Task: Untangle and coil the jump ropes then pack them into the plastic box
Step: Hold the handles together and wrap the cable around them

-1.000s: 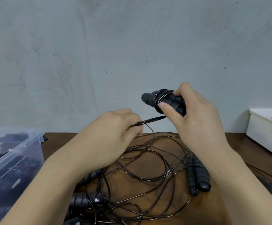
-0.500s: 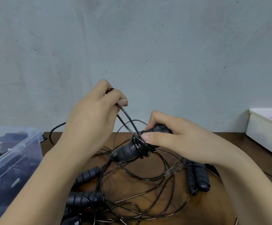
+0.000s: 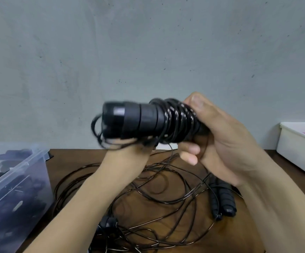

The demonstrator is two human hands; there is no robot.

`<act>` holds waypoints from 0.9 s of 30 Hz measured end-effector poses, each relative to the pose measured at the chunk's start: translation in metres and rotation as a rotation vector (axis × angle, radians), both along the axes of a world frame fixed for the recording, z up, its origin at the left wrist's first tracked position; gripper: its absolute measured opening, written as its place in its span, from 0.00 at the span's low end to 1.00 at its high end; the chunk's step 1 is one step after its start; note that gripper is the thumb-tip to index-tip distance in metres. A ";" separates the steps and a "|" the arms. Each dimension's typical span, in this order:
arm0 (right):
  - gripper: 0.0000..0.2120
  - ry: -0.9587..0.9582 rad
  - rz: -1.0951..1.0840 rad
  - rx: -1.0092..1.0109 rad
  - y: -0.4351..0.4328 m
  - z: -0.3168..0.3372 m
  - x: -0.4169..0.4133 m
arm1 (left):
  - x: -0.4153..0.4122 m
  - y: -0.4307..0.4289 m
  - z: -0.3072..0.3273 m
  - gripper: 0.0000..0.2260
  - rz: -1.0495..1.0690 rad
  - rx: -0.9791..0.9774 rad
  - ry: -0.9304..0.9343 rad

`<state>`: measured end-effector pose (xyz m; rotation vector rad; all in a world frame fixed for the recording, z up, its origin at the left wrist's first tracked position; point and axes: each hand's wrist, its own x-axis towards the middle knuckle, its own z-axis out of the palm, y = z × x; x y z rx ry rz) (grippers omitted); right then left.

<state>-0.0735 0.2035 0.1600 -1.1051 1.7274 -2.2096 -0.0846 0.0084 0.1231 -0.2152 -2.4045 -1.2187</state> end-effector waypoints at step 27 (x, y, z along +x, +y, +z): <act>0.20 -0.124 -0.339 -0.205 -0.001 0.011 0.006 | -0.031 -0.008 -0.009 0.16 -0.188 -0.361 0.302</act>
